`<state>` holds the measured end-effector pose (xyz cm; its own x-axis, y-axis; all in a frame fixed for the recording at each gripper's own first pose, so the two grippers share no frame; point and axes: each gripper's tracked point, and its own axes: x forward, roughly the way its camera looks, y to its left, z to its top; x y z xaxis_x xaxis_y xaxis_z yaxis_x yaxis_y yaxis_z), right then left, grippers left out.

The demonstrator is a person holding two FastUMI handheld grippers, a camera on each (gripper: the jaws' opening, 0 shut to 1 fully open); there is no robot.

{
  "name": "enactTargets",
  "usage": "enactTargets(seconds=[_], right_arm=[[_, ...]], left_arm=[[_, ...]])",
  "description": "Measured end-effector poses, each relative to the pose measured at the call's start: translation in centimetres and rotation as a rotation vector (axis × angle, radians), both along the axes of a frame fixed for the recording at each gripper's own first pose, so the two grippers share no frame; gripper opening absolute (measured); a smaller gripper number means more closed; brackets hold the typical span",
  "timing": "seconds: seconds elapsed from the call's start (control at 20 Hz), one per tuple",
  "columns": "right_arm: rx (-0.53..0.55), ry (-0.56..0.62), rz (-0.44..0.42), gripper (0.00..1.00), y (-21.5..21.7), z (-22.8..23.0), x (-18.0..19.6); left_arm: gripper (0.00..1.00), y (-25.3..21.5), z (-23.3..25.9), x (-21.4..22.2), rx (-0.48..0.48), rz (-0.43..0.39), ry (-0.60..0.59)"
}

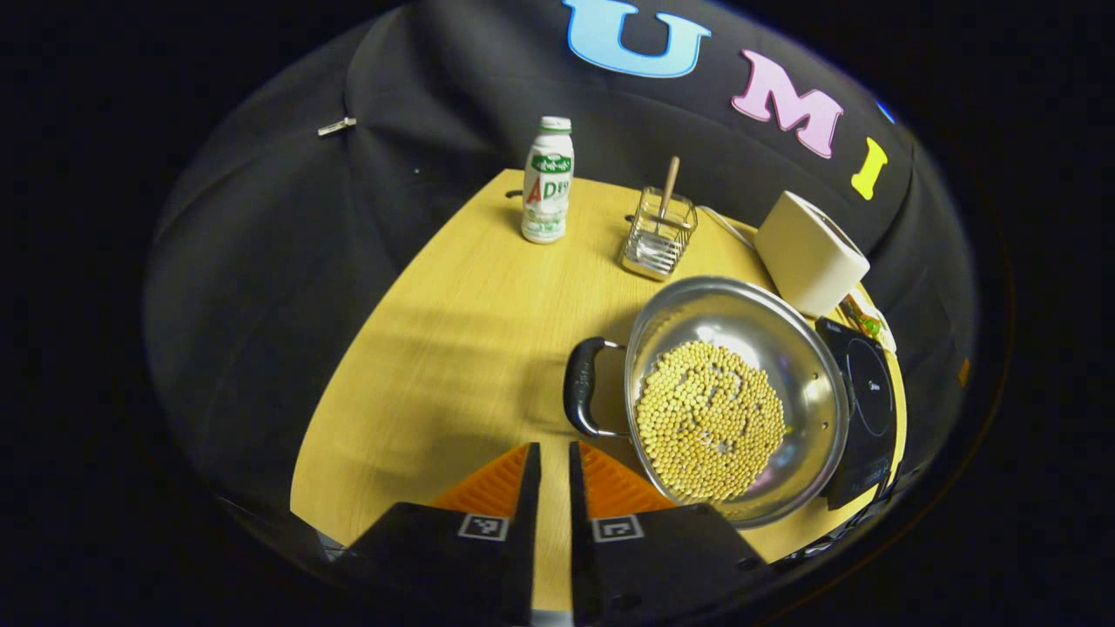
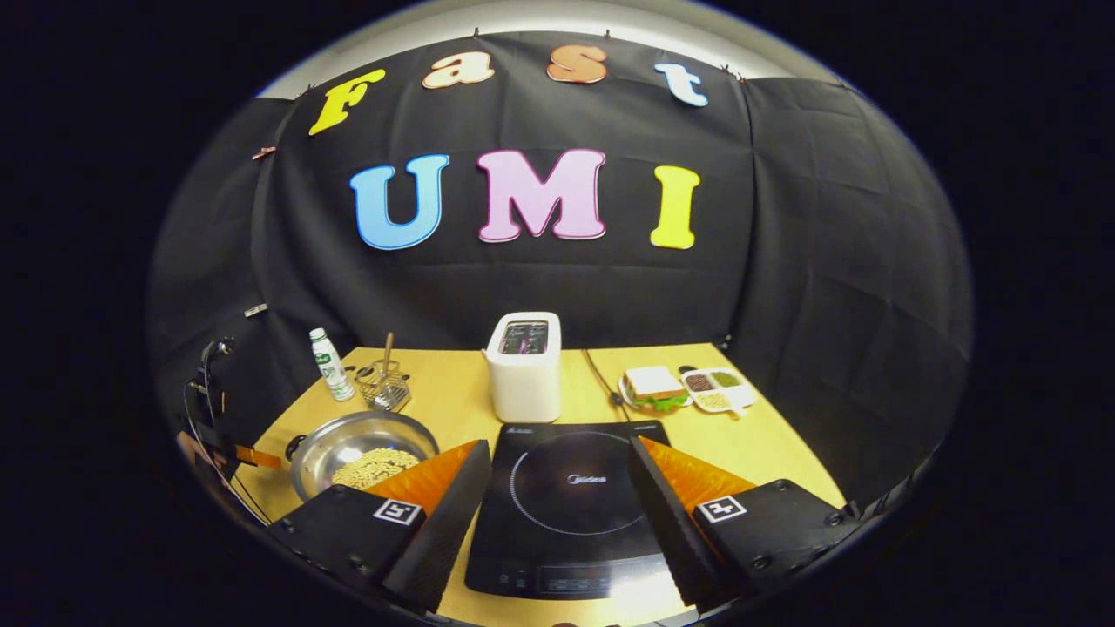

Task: First push the handle of the pot to place it horizontally, then grasp the pot with both hands and set it on the induction cooktop.

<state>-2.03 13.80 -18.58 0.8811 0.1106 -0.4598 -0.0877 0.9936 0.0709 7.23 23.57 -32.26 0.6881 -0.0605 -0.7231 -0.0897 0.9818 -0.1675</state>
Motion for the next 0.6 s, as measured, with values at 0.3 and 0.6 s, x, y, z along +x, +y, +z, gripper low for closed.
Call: enactTargets(seconds=[0.3, 0.6], right_arm=[[0.083, 0.174, 0.124, 0.99, 6.5, -5.8, 1.6], [0.102, 0.338, 0.221, 0.99, 11.1, -11.8, 2.8]], left_arm=[[0.96, 0.7, 5.5, 1.6, 0.018, -0.025, -0.150], [0.96, -0.1, 4.7, 3.8, 0.005, -0.073, -0.166]])
